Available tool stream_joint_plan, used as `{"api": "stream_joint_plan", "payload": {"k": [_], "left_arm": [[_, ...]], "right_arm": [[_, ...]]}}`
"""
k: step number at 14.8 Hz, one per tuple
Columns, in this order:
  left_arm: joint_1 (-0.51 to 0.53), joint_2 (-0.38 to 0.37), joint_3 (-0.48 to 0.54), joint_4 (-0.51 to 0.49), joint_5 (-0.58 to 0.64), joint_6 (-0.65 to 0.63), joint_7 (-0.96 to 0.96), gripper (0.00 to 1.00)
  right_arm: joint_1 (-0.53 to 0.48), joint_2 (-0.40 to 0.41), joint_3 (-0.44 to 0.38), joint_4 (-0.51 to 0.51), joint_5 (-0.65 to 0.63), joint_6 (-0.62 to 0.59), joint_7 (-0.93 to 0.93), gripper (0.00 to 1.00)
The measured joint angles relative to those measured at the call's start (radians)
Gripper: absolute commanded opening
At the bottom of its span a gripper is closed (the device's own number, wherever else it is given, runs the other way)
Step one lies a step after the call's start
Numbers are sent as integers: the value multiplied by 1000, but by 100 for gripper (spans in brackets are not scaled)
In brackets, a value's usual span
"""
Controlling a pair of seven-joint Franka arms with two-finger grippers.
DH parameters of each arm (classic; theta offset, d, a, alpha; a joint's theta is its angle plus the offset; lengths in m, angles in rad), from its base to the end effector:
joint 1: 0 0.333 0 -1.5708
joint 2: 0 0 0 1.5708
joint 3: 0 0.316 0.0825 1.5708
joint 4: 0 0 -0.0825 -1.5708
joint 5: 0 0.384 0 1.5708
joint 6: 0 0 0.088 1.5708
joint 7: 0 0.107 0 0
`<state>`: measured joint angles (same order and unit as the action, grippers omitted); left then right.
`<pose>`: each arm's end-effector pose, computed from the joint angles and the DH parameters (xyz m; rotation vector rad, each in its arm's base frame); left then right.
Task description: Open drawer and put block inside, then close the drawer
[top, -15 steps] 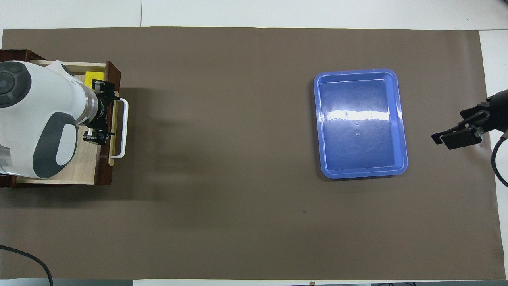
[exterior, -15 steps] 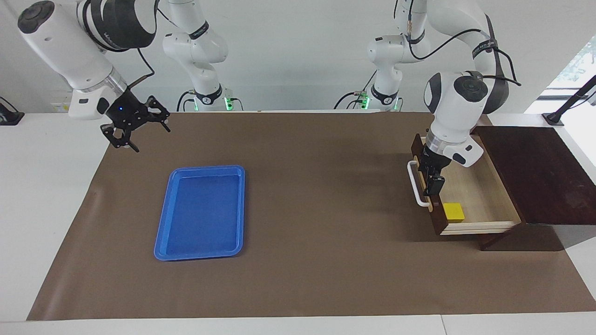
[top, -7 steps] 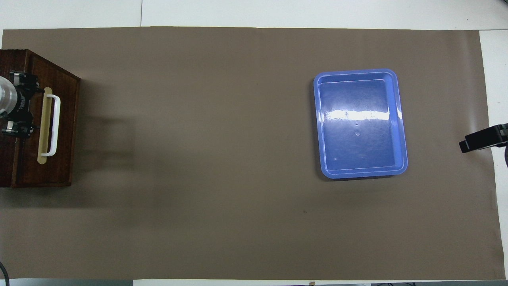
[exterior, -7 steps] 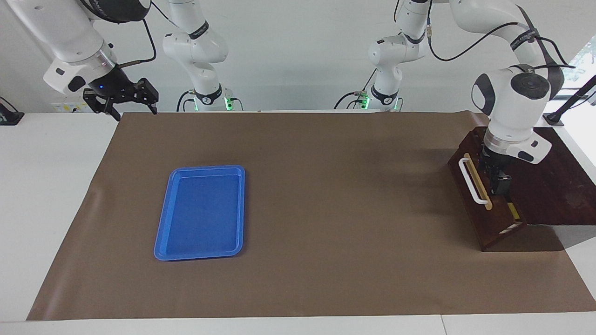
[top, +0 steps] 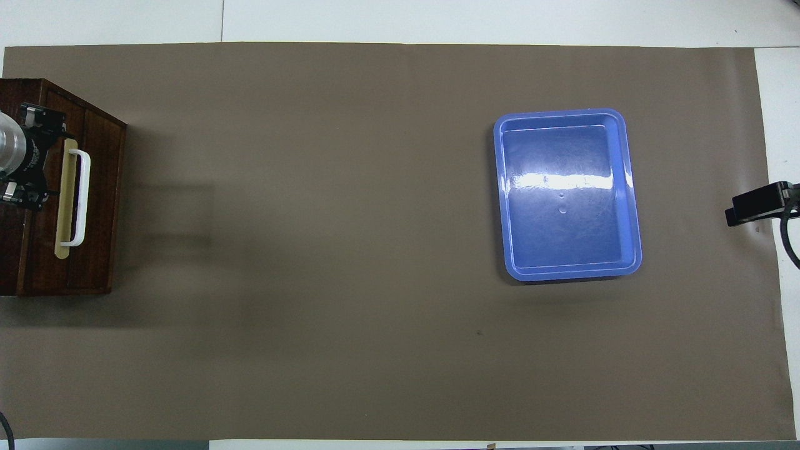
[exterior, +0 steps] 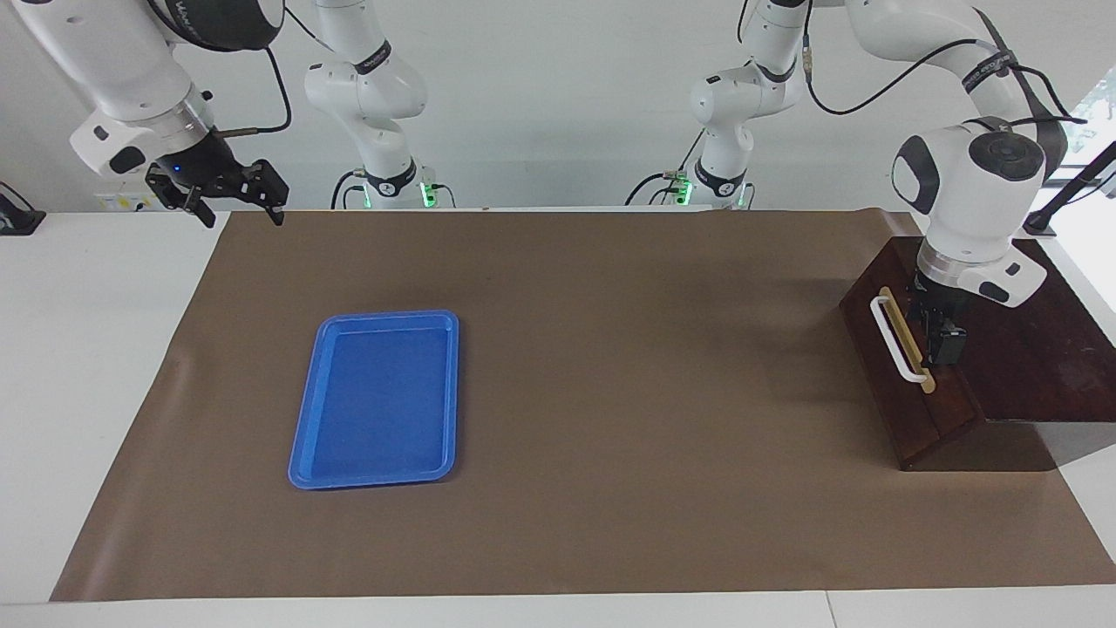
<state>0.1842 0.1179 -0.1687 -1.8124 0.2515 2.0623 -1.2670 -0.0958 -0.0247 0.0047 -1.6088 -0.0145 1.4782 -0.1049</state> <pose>0.6089 0.0263 0.4870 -2.5170 -1.6867 -0.3520 0.5336 -0.0504 0.6126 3.1329 0.0207 -0.1675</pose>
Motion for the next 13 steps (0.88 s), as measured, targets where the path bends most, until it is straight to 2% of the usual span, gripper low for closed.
{"api": "stream_joint_plan", "payload": {"k": [4,8,11,13], "left_arm": [[-12,-107,-1,49,-159,-193,479,100],[-10,-147,-2,86,-186,-421,866,100],[-39,-146,-7,88,-191,-480,1012,100],[-129,-137,54,92,-195,-504,1055,100]], "right_arm": [[2,13,-5,-11,-1,33,0,100],[3,25,-5,-11,-13,51,0,100],[3,25,-5,-11,-14,53,0,100],[3,25,-5,-11,-14,53,0,100]]}}
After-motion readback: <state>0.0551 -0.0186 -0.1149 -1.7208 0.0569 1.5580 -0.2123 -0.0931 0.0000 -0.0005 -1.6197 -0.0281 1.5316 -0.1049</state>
